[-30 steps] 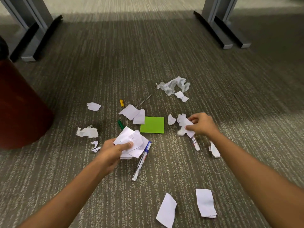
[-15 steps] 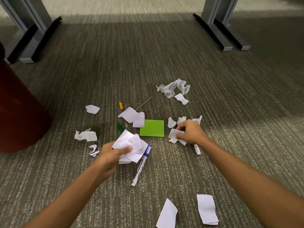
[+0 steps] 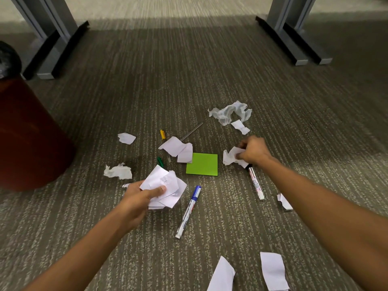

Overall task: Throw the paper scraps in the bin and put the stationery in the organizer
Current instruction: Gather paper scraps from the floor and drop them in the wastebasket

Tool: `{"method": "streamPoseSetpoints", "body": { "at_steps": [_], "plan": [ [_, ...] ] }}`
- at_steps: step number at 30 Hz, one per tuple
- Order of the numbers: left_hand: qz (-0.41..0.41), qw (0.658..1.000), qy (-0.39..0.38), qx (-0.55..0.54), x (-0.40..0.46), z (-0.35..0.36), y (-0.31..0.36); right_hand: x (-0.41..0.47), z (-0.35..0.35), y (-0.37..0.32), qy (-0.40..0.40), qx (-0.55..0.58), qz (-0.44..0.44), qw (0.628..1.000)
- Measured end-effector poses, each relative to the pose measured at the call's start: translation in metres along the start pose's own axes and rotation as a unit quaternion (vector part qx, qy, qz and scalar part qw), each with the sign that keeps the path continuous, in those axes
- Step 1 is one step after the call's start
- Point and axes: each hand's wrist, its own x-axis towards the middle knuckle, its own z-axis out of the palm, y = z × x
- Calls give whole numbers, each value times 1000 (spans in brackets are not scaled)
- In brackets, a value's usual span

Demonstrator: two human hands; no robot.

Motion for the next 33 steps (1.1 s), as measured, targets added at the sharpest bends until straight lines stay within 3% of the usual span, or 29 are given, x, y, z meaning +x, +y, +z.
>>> {"method": "streamPoseSetpoints", "body": {
  "at_steps": [4, 9, 11, 14, 18, 23, 27, 30, 33],
  "plan": [
    [2, 1000, 2, -1, -3, -6, 0, 5, -17, 4, 4, 122, 30, 992],
    [5, 1000, 12, -17, -7, -9, -1, 5, -12, -12, -94, 224, 37, 969],
    [5, 1000, 19, -18, -8, -10, -1, 4, 4, -19, -88, 158, 25, 983],
    [3, 1000, 20, -20, -9, -13, 0, -2, 22, -28, -70, -25, 8, 997],
    [7, 1000, 28, -9, -9, -18, 2, -8, 34, -36, -28, -83, 33, 996],
    [9, 1000, 22, -8, -11, -20, 6, 4, 17, -28, -46, 58, 56, 996],
    [8, 1000, 11, -13, -12, -18, 7, 16, -21, -1, -17, 298, 149, 943],
    [20, 1000, 19, -7, -14, -17, 9, 15, -37, 29, 22, 305, 219, 927],
    [65, 995, 42, 55, -18, -14, 9, 12, -29, 52, 18, 221, 269, 937]
  ]
}}
